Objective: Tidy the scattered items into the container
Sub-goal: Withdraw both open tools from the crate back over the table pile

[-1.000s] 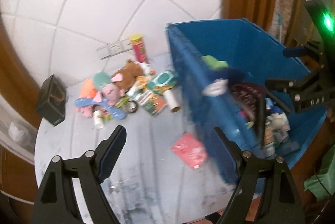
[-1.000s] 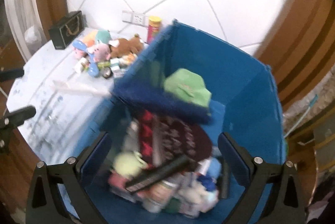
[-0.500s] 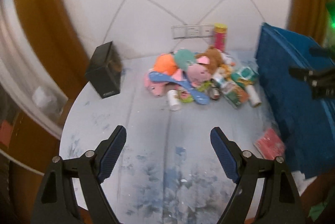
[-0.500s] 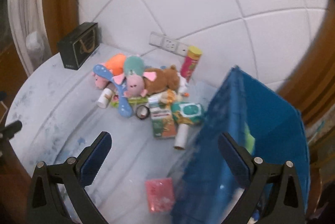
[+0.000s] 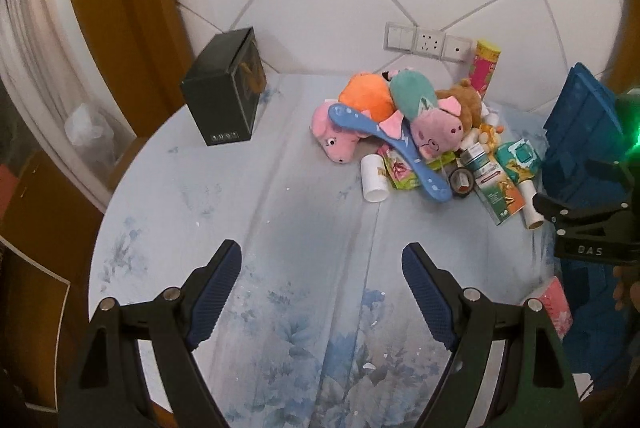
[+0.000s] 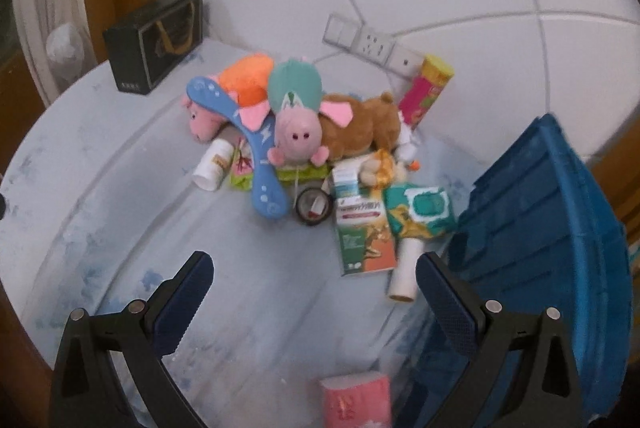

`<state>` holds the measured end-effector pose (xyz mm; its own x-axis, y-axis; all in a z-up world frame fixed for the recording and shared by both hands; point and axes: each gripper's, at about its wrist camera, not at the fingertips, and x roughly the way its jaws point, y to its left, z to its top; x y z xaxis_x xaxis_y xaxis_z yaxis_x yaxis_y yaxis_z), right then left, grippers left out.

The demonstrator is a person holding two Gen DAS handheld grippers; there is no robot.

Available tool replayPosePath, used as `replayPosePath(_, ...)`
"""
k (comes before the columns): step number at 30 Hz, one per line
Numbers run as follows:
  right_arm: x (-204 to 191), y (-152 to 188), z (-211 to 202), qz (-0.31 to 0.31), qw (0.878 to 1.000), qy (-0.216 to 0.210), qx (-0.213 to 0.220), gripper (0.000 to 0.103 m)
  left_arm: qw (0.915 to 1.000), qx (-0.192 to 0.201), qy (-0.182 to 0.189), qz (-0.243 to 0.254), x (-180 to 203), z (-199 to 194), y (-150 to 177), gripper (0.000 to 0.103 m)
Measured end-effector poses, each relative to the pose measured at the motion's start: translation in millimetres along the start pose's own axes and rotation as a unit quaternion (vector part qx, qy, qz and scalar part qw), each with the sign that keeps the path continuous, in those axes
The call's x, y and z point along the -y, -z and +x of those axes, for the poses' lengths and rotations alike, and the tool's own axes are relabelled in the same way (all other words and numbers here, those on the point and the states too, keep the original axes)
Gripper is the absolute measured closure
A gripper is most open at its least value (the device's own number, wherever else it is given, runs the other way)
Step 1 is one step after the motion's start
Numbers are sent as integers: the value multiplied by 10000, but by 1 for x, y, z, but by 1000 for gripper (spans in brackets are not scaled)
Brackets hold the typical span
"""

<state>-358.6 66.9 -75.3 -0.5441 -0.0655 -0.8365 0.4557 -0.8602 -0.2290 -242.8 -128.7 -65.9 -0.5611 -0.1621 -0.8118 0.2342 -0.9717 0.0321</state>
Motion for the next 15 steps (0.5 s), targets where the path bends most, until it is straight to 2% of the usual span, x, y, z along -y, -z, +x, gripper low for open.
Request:
replayPosePath(5,-6,-4,26,205,9995,57,-221,0,9996,-29,129,251,-11,26,-16,20)
replayPosePath(15,-22,-12,54,1105,9925,282,-431,0,9943,-26,558,911,-32,78,-46,20)
